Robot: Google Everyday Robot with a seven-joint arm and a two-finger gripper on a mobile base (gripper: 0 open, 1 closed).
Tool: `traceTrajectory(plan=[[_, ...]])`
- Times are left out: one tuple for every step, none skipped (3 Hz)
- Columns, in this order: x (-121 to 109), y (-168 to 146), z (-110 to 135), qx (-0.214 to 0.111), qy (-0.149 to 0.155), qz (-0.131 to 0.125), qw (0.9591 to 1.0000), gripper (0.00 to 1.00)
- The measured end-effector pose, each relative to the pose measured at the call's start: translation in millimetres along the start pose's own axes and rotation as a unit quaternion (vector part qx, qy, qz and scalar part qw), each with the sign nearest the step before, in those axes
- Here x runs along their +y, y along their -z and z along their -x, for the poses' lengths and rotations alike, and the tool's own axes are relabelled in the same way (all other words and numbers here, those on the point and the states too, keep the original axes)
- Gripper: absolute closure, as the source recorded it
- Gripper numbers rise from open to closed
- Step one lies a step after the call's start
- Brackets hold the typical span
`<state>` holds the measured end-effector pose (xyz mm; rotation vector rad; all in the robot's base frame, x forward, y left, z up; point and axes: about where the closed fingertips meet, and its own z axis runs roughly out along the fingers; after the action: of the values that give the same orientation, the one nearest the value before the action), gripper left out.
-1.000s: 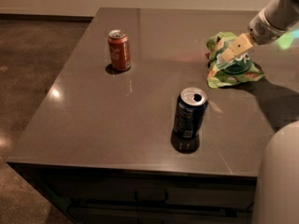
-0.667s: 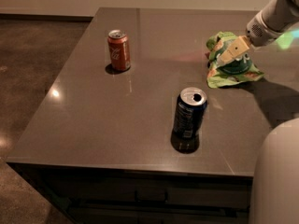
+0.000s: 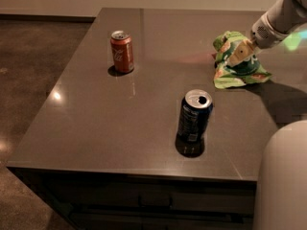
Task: Move green rice chip bag near coke can
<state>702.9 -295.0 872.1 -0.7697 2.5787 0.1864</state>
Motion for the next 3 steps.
traceTrajectory(plan=[[8,1,5,-0.002,0.01,0.01,0.9999,0.84],[29,1,20,-0.007,0.036,0.028,0.999,1.0],[58,-3,44,-0.013,0.072,0.053,0.9959,1.0]])
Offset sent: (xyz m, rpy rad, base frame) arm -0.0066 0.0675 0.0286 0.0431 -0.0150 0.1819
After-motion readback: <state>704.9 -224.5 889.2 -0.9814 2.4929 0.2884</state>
